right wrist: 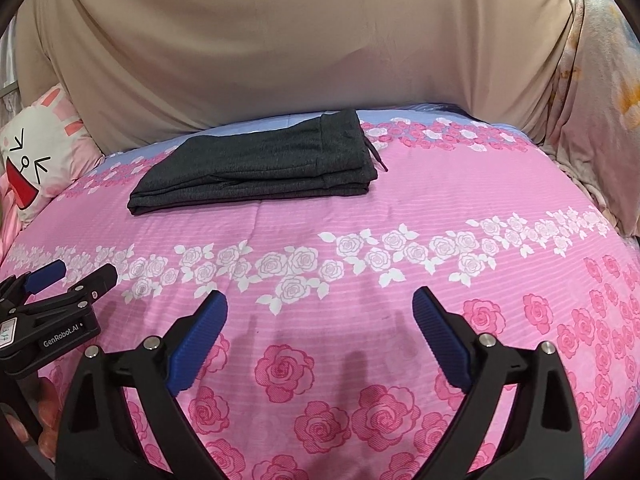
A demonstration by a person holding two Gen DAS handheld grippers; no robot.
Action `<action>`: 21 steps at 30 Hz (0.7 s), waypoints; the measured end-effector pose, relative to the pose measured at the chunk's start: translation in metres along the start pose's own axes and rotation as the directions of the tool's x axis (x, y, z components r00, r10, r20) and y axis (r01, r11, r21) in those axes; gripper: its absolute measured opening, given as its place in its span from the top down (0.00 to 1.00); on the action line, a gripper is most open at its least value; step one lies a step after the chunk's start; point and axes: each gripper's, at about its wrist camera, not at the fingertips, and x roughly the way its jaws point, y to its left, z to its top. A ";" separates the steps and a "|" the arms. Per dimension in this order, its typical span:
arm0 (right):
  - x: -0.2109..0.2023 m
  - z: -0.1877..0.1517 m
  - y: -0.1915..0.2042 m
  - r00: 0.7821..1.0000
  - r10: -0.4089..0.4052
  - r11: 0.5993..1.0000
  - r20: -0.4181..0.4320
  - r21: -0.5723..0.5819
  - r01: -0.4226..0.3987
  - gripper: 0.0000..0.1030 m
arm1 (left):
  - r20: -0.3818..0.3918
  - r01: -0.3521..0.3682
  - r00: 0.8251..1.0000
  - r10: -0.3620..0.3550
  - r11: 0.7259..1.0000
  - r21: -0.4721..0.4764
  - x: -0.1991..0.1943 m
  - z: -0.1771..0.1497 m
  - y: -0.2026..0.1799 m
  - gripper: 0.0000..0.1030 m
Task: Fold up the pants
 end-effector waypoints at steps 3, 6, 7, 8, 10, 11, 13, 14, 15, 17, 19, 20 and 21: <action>0.001 0.000 0.000 1.000 0.001 1.000 -0.002 0.000 -0.001 0.11 | 0.009 -0.005 1.000 0.005 1.000 0.005 -0.002 0.001 -0.001 0.16; 0.001 0.000 0.001 1.000 0.000 1.000 -0.002 0.001 0.000 0.11 | 0.010 0.007 1.000 -0.007 1.000 0.006 -0.002 0.002 -0.001 0.16; 0.001 0.000 0.001 1.000 0.000 1.000 -0.002 0.001 0.000 0.11 | 0.011 0.010 1.000 -0.010 1.000 0.006 -0.002 0.002 -0.001 0.16; 0.000 0.000 0.001 1.000 -0.001 1.000 -0.002 0.002 0.001 0.11 | 0.013 0.018 1.000 -0.018 1.000 0.012 -0.002 0.002 -0.001 0.16; 0.001 0.000 0.001 1.000 -0.001 1.000 -0.002 0.002 0.001 0.11 | 0.029 0.014 0.999 -0.015 1.000 0.016 -0.004 0.003 -0.001 0.16; 0.000 0.000 0.001 1.000 -0.001 1.000 -0.002 0.002 0.001 0.11 | 0.045 0.029 0.999 -0.030 0.999 0.023 -0.006 0.003 -0.002 0.16; 0.000 0.001 0.001 1.000 -0.001 1.000 -0.002 0.003 0.001 0.11 | 0.065 0.034 0.997 -0.036 0.999 0.029 -0.009 0.002 -0.004 0.16; 0.001 0.000 0.001 1.000 0.000 1.000 -0.003 0.003 0.000 0.11 | 0.073 0.044 0.996 -0.046 0.998 0.036 -0.011 0.002 -0.005 0.16; 0.001 0.000 0.001 1.000 0.002 1.000 -0.004 0.003 -0.002 0.11 | 0.080 0.041 0.996 -0.044 0.998 0.039 -0.012 0.001 -0.005 0.16; 0.002 0.000 0.001 1.000 0.005 1.000 -0.004 0.002 -0.005 0.11 | 0.085 0.029 0.996 -0.033 0.999 0.041 -0.013 0.001 -0.006 0.16; 0.002 -0.001 0.001 1.000 0.005 1.000 -0.006 0.001 -0.005 0.11 | 0.073 0.006 0.997 -0.009 0.999 0.038 -0.011 0.002 -0.007 0.16; 0.002 -0.001 0.001 1.000 0.004 1.000 -0.006 0.001 -0.004 0.11 | 0.060 -0.011 0.998 0.008 0.999 0.040 -0.008 0.002 -0.008 0.16; 0.002 -0.001 0.000 1.000 0.005 1.000 -0.006 0.000 -0.005 0.11 | 0.054 -0.015 0.998 0.013 0.999 0.043 -0.007 0.003 -0.008 0.16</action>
